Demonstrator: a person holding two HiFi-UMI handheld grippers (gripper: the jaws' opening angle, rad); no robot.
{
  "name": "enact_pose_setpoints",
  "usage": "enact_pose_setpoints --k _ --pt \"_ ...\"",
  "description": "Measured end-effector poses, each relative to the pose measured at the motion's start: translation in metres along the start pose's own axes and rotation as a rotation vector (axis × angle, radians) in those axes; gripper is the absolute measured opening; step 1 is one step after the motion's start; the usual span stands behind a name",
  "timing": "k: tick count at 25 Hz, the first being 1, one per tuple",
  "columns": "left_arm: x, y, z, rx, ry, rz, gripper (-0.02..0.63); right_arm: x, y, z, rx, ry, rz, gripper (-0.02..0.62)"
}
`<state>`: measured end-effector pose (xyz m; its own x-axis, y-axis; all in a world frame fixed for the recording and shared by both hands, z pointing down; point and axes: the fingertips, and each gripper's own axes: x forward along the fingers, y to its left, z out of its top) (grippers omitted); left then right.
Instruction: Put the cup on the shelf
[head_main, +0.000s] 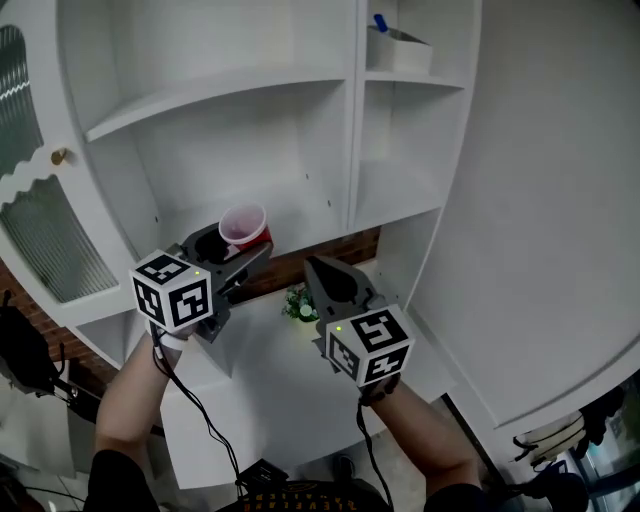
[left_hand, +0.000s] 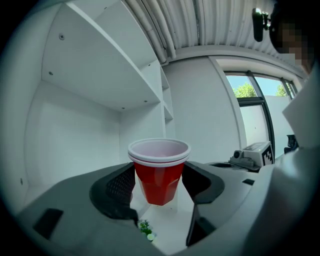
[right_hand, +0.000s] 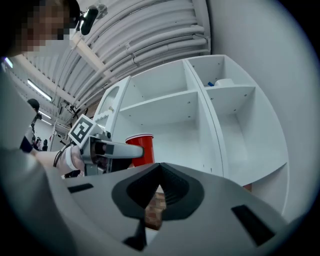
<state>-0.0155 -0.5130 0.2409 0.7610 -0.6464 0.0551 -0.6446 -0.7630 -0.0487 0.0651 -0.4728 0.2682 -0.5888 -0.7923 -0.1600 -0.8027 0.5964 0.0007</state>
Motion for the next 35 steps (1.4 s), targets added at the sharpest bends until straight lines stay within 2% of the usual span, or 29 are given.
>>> enact_pose_setpoints --k 5,8,15,20,25,31,35 --pt "0.036 0.038 -0.005 -0.017 0.049 0.072 0.295 0.027 -0.014 0.002 0.028 0.001 0.038 -0.006" --pt "0.053 0.053 -0.01 -0.014 0.079 0.092 0.295 0.041 -0.027 0.002 0.047 0.011 0.049 -0.006" --pt "0.091 0.092 -0.021 -0.063 0.141 0.157 0.295 0.056 -0.047 -0.004 0.073 0.016 0.071 -0.007" --pt "0.11 0.107 -0.033 -0.071 0.221 0.164 0.295 0.057 -0.059 -0.007 0.088 0.014 0.073 -0.006" --pt "0.121 0.116 -0.041 -0.079 0.264 0.175 0.295 0.053 -0.073 0.0 0.083 -0.003 0.066 -0.007" --pt "0.132 0.123 -0.058 -0.091 0.383 0.166 0.295 0.048 -0.075 0.004 0.083 -0.014 0.067 -0.008" --pt "0.136 0.127 -0.062 -0.095 0.414 0.166 0.295 0.044 -0.078 0.003 0.09 -0.015 0.061 -0.006"
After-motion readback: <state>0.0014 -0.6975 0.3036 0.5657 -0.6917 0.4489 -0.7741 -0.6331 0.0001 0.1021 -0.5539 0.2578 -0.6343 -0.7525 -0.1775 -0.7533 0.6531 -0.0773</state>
